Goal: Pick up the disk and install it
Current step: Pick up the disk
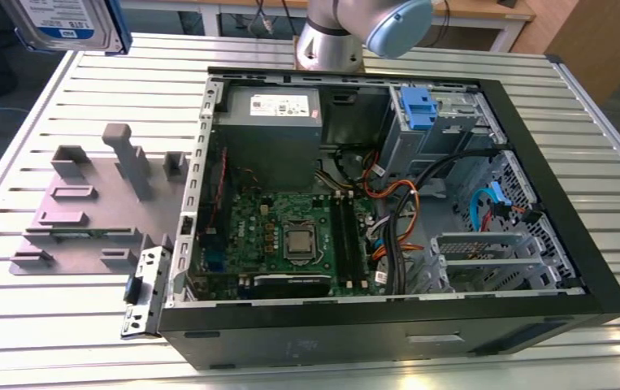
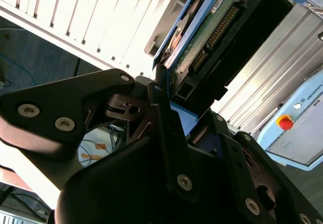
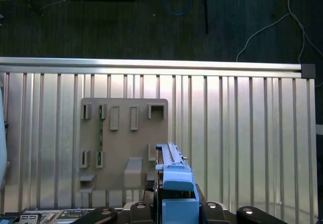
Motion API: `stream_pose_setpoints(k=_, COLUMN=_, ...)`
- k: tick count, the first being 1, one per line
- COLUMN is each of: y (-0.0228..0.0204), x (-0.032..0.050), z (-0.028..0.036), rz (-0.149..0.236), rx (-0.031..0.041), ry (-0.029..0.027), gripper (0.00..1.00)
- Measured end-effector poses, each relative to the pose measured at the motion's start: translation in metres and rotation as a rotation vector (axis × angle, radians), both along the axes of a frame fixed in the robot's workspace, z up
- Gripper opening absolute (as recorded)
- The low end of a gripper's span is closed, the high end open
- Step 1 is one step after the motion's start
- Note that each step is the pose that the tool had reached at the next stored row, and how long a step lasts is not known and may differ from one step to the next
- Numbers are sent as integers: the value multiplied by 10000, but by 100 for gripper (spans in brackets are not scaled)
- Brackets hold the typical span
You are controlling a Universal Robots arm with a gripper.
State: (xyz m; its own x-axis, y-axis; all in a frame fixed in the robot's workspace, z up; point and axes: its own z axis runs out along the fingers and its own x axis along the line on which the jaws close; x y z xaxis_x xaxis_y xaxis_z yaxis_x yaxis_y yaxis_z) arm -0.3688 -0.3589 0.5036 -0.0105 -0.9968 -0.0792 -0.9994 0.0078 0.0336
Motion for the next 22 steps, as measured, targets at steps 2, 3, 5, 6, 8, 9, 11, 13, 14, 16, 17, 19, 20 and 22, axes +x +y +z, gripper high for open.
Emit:
stream_pose_setpoints(k=2, y=0, x=7, z=0, rz=1, rx=-1, ry=0, gripper=37)
stream_pose_setpoints(k=3, y=0, x=10, z=0, rz=0, rx=-1, ry=0, gripper=37)
stream_pose_setpoints(k=5, y=0, x=16, z=0, rz=0, rx=0, ry=0, gripper=37)
stream_pose_setpoints(k=6, y=0, x=19, z=0, rz=0, rx=0, ry=0, gripper=37)
stream_pose_setpoints(k=8, y=0, x=24, z=0, rz=0, rx=0, ry=0, gripper=37)
stream_pose_setpoints(k=9, y=0, x=27, z=1, rz=0, rx=-1, ry=1, gripper=37)
stream_pose_setpoints(k=11, y=0, x=33, z=0, rz=1, rx=0, ry=0, gripper=37)
stream_pose_setpoints(k=13, y=0, x=38, z=0, rz=0, rx=0, ry=0, gripper=37)
stream_pose_setpoints(k=14, y=0, x=41, z=0, rz=0, rx=0, ry=0, gripper=37)
stream_pose_setpoints(k=16, y=0, x=47, z=0, rz=0, rx=-1, ry=0, gripper=37)
stream_pose_setpoints(k=17, y=0, x=50, z=1, rz=0, rx=-1, ry=1, gripper=37)
stream_pose_setpoints(k=19, y=0, x=56, z=0, rz=0, rx=0, ry=0, gripper=37)
stream_pose_setpoints(k=20, y=0, x=59, z=0, rz=0, rx=0, ry=0, gripper=37)
stream_pose_setpoints(k=22, y=0, x=66, z=0, rz=0, rx=0, ry=0, gripper=37)
